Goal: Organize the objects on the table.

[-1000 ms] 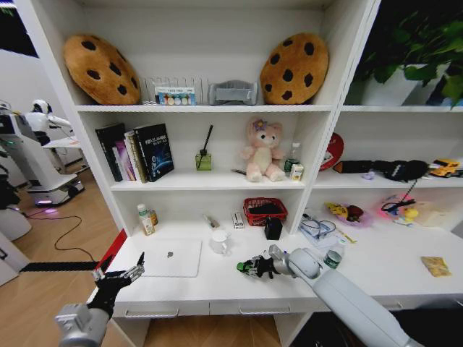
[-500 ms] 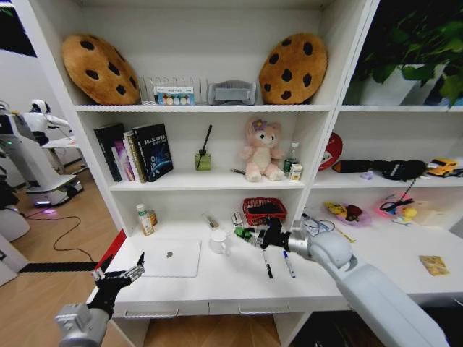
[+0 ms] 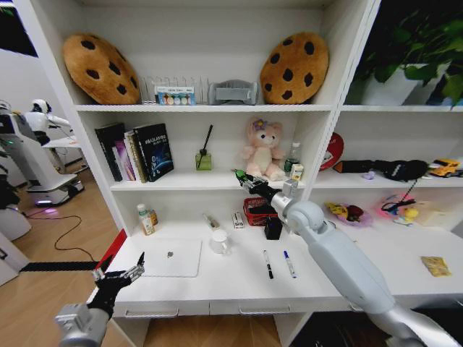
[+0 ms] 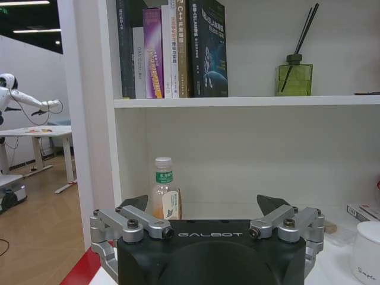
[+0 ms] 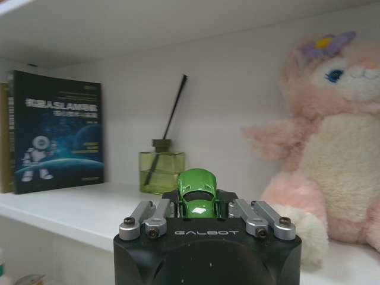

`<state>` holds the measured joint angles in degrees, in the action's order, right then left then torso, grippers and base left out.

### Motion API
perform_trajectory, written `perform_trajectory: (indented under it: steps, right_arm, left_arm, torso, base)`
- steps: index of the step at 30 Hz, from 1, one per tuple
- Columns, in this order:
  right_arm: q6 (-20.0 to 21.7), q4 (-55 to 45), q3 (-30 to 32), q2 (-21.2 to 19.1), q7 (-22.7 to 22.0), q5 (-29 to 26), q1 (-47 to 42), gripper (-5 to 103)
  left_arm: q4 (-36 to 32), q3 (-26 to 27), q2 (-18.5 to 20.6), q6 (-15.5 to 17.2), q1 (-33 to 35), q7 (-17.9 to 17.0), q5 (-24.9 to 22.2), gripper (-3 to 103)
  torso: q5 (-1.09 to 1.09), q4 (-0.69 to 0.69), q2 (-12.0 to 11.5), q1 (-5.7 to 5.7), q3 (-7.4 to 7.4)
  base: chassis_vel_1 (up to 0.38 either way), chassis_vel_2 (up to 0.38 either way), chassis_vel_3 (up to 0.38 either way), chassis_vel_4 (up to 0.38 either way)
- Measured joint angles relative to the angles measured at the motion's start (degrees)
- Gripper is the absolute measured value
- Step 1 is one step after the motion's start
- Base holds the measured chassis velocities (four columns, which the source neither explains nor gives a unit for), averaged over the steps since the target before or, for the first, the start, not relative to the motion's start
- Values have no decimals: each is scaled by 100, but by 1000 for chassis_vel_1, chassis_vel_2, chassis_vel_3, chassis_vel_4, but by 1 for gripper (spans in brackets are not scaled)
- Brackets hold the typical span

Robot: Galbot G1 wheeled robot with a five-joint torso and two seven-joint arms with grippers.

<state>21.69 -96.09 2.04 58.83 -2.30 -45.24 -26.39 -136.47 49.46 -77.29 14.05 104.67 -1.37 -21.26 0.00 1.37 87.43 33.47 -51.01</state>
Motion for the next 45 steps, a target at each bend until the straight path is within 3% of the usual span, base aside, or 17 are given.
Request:
perform_trajectory:
  steps: [10,16,21,29,30,33,37,39,43,45]
  right_arm:
    - [-187,1051,-444,510,-64,-136,881,34]
    - [-133,1641,-698,1083,-93,-403,1342,34]
    - [-28,1773,-765,1212,-158,-415,1439,31]
    - [59,1866,-818,1261,-277,-419,1507,61]
    - [59,1866,-818,1261,-277,-419,1507,61]
    - [66,1755,-818,1173,-305,-439,1478,78]
    - [76,1616,-806,1075,-344,-474,1409,83]
    - [103,1296,-710,838,-428,-559,1208,97]
    - [185,790,-568,492,-597,-711,862,99]
    - [324,-8,-316,25,-770,-899,327,100]
  left_arm:
    - [0,0,0,0,0,1,0,100]
    - [0,0,0,0,0,0,0,100]
    - [0,0,0,0,0,1,0,100]
    - [0,0,0,0,0,0,0,100]
    - [0,0,0,0,0,0,0,100]
    - [0,0,0,0,0,0,0,100]
    - [0,0,0,0,0,0,0,100]
    - [0,0,0,0,0,1,0,100]
    - [0,0,0,0,0,0,0,100]
    - [0,0,0,0,0,0,0,100]
  torso:
    - [0,0,0,0,0]
    - [-1,-2,0,0,1]
    - [-1,-1,0,0,1]
    - [0,0,0,-1,1]
    - [0,0,0,-1,1]
    - [0,0,0,0,1]
    - [0,-1,0,0,1]
    - [0,-2,0,0,1]
    - [2,0,0,0,1]
    - [0,1,1,-1,2]
  base:
    - [0,0,0,0]
    - [0,0,0,0]
    - [0,0,0,0]
    - [0,0,0,0]
    - [0,0,0,0]
    - [0,0,0,0]
    - [0,0,0,0]
    - [0,0,0,0]
    - [0,0,0,0]
    - [0,0,0,0]
